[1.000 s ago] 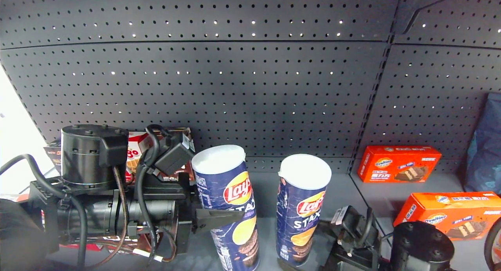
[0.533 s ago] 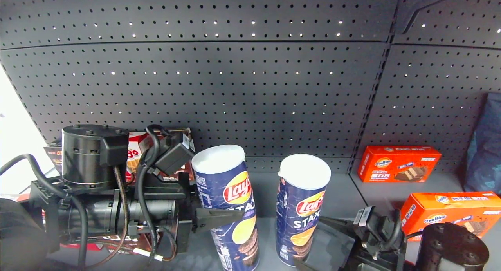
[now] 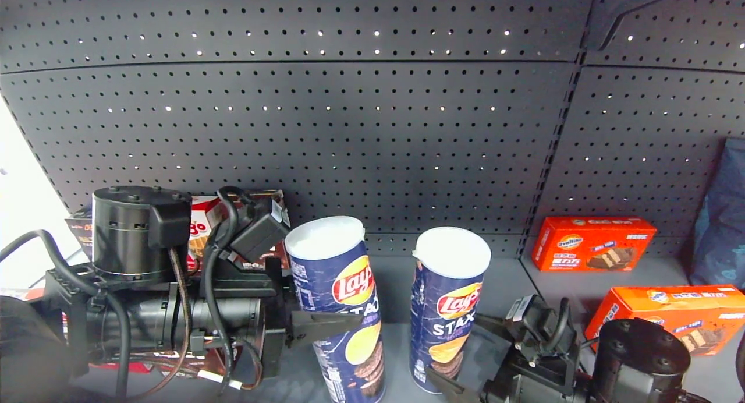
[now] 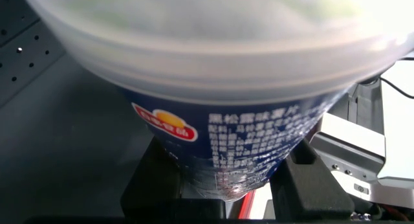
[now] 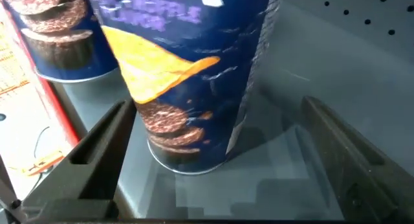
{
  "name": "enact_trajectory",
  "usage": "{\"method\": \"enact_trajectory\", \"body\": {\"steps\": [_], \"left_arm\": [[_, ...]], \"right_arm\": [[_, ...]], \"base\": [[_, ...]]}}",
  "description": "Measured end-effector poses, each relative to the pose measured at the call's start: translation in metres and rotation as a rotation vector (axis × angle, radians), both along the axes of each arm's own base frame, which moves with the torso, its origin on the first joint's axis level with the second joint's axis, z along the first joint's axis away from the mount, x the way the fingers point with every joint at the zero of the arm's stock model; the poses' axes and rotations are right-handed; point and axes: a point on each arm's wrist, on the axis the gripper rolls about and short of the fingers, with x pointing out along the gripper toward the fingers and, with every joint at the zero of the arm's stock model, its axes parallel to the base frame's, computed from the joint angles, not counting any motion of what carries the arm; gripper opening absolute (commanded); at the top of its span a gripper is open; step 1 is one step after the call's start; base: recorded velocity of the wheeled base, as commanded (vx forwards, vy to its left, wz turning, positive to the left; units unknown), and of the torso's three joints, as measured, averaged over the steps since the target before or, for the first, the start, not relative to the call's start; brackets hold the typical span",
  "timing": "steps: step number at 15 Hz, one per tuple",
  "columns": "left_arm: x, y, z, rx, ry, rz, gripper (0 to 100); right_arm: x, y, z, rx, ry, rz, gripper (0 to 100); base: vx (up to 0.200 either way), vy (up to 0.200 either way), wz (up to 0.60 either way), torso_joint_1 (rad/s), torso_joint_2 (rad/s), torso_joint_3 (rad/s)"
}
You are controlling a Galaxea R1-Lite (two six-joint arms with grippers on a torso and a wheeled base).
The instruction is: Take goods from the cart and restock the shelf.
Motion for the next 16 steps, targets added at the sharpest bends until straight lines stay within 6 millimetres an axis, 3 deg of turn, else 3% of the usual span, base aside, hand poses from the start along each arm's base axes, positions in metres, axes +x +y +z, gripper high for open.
{"method": "enact_trajectory", "body": {"steps": [6, 9, 16], "left_arm": [[-0.001, 0.0, -0.001, 0.002, 0.004, 0.0, 0], [-0.001, 0.0, -0.001, 0.002, 0.004, -0.001, 0], [-0.001, 0.0, -0.002, 0.004, 0.005, 0.001, 0]], "right_arm": [[0.0, 0.002, 0.001, 0.003, -0.006, 0.008, 100], [-0.011, -0.008, 0.017, 0.043, -0.051, 0.011, 100], [-0.046, -0.079, 0.062, 0.129, -0.227, -0.151, 100]], "base": [[0.0, 0.0, 0.0, 0.0, 0.0, 0.0], [0.0, 0.0, 0.0, 0.0, 0.0, 0.0], [0.0, 0.0, 0.0, 0.0, 0.0, 0.0]]}}
